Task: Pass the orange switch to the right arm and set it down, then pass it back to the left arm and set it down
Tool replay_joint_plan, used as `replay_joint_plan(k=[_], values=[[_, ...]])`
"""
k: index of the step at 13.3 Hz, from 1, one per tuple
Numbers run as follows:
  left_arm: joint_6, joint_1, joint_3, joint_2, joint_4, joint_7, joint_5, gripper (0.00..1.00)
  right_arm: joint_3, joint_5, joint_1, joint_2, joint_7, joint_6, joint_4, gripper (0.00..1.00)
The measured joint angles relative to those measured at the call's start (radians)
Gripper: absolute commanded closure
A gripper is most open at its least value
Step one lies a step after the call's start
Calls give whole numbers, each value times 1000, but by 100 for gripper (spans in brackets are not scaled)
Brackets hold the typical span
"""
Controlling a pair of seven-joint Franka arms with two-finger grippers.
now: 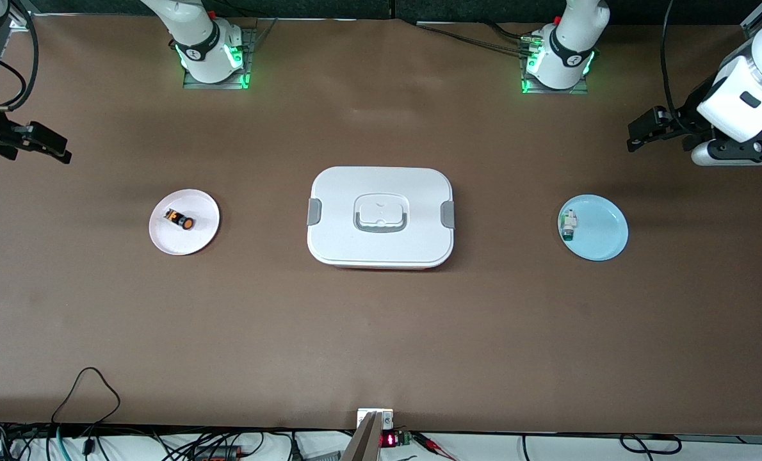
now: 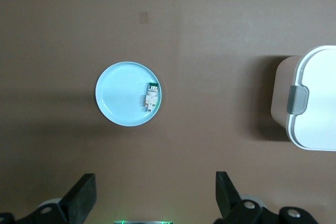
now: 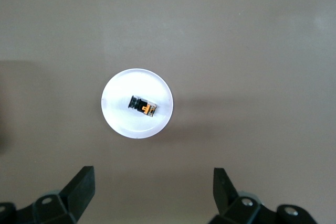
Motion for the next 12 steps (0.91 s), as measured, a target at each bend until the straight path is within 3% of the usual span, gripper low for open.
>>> replay_joint_plan(k=[12], values=[[1,0,2,2,0,0,0,0,6,2,8,-15,18,-12,33,0]])
